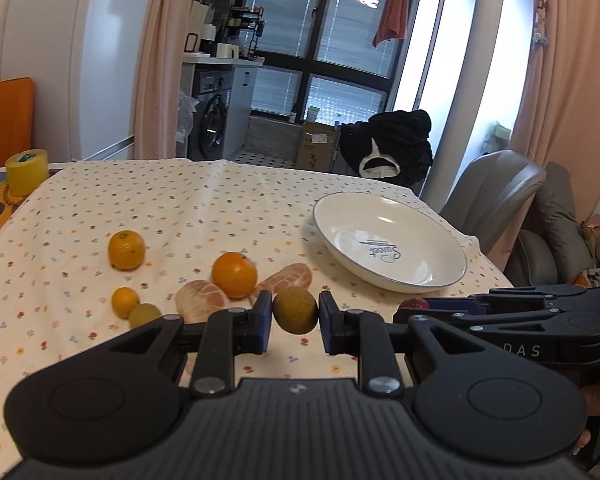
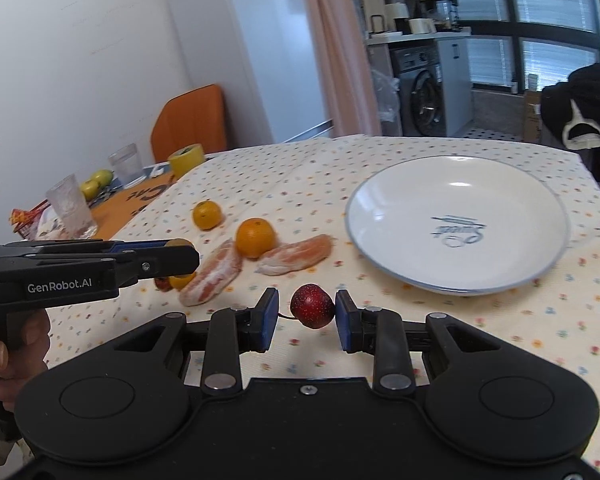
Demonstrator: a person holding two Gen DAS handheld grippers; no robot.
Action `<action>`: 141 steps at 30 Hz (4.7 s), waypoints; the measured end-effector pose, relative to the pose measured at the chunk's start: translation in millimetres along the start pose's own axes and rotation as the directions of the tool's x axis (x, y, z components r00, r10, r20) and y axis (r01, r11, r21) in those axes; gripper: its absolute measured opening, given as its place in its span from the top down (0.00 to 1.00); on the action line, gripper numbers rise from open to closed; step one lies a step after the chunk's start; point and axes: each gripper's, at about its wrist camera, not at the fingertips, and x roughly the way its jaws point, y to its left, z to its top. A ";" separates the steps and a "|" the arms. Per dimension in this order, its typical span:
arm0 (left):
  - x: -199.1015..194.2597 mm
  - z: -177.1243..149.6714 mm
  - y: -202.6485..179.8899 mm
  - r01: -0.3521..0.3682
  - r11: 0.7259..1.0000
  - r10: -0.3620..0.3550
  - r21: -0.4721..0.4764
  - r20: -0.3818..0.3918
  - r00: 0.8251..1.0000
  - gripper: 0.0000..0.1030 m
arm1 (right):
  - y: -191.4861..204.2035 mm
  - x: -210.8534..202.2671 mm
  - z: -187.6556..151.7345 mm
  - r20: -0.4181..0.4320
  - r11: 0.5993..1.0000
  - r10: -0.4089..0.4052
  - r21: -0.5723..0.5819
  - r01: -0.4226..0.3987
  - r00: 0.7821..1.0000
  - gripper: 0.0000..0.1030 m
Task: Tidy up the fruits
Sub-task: 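Carry the red apple in the right tool while the left tool carries the plum to the plate, then open the right tool over the plate while the left tool releases the plum there, then withdraw both open tools from the plate back toward the fruit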
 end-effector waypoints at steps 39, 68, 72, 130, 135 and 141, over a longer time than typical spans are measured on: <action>70.8 48.5 -58.6 0.105 0.989 -0.101 0.105 -0.037 0.994 0.78 | -72.9 -4.7 17.3 0.064 0.989 -0.112 0.103 0.105 0.992 0.72; 117.2 48.2 -67.7 0.123 0.986 -0.106 0.117 -0.141 0.984 0.77 | -92.8 19.1 19.6 0.023 0.985 -0.135 0.113 0.131 0.991 0.66; 107.5 49.3 -64.7 0.108 0.988 -0.092 0.114 -0.132 0.987 0.74 | -89.7 13.4 19.4 0.032 0.985 -0.134 0.114 0.130 0.990 0.65; -52.0 9.8 24.5 -0.154 0.985 0.157 -0.076 0.036 0.987 0.11 | -2.5 -41.2 4.1 0.214 0.995 -0.095 0.029 0.091 0.972 0.00; -56.7 4.6 31.9 -0.174 0.981 0.177 -0.087 0.017 0.984 0.11 | 0.3 -40.2 3.8 0.215 0.997 -0.073 0.021 0.070 0.974 0.00; -58.9 0.0 42.3 -0.180 0.976 0.180 -0.122 -0.007 0.984 0.09 | 6.1 -35.7 0.7 0.206 0.998 -0.054 -0.007 0.057 0.977 0.00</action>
